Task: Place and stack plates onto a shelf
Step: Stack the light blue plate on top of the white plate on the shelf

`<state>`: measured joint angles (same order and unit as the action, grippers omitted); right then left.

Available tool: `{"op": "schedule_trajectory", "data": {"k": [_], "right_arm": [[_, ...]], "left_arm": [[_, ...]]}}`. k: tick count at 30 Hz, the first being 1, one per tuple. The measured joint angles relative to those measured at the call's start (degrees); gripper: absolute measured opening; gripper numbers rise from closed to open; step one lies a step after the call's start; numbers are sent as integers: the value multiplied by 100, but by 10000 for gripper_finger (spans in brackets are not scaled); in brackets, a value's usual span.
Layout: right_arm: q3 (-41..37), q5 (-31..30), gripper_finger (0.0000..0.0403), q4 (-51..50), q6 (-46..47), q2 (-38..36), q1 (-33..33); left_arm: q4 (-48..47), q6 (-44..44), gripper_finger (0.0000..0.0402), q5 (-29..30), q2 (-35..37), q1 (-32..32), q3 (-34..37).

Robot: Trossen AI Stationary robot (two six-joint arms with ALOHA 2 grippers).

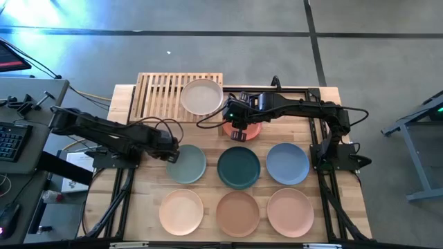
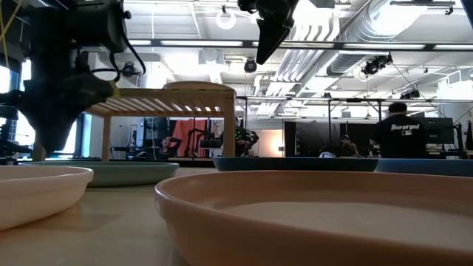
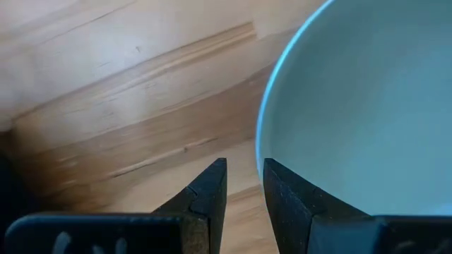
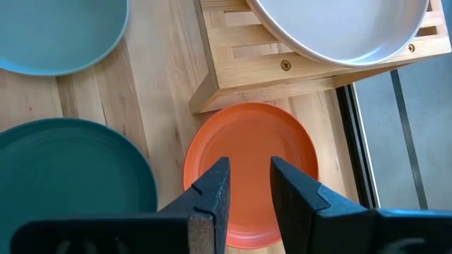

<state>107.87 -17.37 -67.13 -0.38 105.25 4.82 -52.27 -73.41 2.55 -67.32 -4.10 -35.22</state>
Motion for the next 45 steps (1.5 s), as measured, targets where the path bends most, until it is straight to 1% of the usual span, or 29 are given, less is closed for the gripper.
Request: {"op": "schedule_trajectory", "data": {"k": [9, 18, 26, 30, 37, 42, 45], "right_arm": [[0, 0, 79, -5, -1, 0, 0], [0, 0, 79, -23, -2, 0, 0], [-2, 0, 79, -55, -2, 0, 2], [-2, 0, 79, -87, -2, 0, 2], [-2, 0, 79, -94, -2, 0, 2], [-2, 0, 79, -92, -2, 0, 2], [-2, 0, 79, -80, -2, 0, 2]], "left_arm": [[450, 13, 83, -46, -511, -4, 0], [429, 0, 83, -85, -869, -4, 0], [637, 112, 82, -224, -1205, -7, -1], [651, 276, 66, -310, -1234, -4, -7], [652, 489, 9, -358, -1223, -4, -16], [599, 553, 6, -376, -1072, -7, -22], [455, 578, 3, -365, -846, -7, -116]]}}
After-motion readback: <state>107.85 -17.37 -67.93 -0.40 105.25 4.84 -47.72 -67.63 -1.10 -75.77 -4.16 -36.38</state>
